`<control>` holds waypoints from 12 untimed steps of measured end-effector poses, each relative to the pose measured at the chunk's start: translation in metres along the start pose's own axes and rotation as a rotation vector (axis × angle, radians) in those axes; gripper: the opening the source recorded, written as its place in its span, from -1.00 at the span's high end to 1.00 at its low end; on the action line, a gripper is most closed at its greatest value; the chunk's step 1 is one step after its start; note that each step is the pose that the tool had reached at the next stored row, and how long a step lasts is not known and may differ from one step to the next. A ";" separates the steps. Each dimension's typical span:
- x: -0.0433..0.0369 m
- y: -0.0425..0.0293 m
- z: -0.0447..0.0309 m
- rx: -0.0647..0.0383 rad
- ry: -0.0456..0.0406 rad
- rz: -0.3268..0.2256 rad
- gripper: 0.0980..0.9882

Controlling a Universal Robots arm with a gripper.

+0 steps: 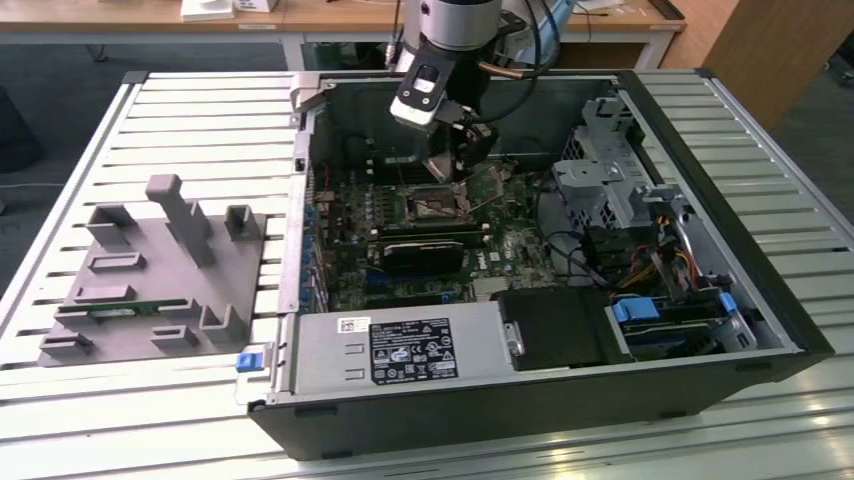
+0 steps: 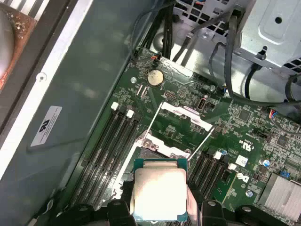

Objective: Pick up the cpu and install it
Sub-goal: 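Place the cpu into insertion slot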

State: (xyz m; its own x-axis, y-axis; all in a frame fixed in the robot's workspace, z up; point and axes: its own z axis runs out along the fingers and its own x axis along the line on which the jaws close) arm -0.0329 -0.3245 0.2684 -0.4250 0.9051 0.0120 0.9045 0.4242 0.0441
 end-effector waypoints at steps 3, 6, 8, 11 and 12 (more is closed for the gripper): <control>0.0000 0.0000 0.0000 0.000 -0.0001 0.000 0.03; 0.0000 0.0000 0.0000 0.000 -0.0001 0.001 0.03; 0.0000 0.0000 0.0000 0.000 -0.0001 0.001 0.03; 0.0000 0.0000 0.0000 0.000 -0.0001 0.001 0.03; 0.0000 0.0000 0.0000 0.000 -0.0001 0.001 0.03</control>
State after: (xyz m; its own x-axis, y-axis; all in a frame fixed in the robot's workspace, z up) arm -0.0330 -0.3245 0.2684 -0.4237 0.9057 0.0119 0.9051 0.4229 0.0441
